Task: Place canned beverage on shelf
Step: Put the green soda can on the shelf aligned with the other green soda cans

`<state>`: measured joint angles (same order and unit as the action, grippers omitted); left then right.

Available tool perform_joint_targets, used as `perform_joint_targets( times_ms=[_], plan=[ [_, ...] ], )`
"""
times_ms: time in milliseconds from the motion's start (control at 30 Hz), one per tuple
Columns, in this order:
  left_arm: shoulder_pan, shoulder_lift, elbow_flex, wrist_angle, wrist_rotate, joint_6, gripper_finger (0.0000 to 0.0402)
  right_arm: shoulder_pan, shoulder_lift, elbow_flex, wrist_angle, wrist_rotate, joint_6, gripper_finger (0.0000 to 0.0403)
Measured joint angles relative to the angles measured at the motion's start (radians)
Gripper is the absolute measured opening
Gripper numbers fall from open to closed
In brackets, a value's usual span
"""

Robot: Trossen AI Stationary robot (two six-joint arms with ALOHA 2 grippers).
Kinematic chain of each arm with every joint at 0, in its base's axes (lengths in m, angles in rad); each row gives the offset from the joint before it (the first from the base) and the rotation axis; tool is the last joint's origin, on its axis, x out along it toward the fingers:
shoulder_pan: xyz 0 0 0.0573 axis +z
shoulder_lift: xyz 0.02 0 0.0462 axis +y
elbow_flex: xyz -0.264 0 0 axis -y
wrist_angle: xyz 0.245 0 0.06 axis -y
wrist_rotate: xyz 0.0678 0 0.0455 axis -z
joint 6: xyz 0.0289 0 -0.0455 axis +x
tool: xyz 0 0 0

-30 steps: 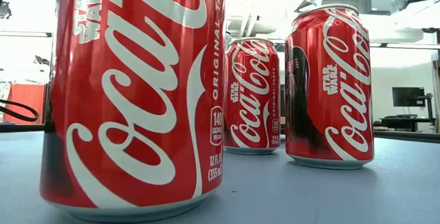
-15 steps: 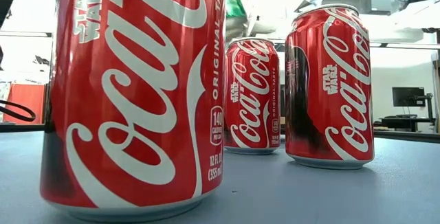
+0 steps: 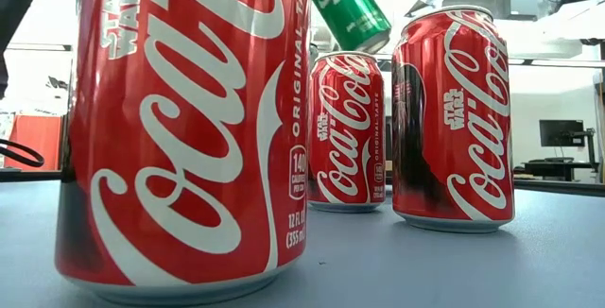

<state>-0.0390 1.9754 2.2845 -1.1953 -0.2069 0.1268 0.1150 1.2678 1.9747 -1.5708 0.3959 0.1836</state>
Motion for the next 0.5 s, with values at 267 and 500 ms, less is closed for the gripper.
perform_joint_targets(
  times_ms=[267,500],
  plan=[
    [0.019,0.045,0.000,0.036,-0.016,0.132,0.0264,0.000,0.000,0.000,0.000,0.004,0.021,0.0282],
    [0.028,0.112,0.009,0.039,-0.018,0.191,0.0264,0.000,0.000,0.000,0.000,0.004,0.036,0.0282]
  ],
)
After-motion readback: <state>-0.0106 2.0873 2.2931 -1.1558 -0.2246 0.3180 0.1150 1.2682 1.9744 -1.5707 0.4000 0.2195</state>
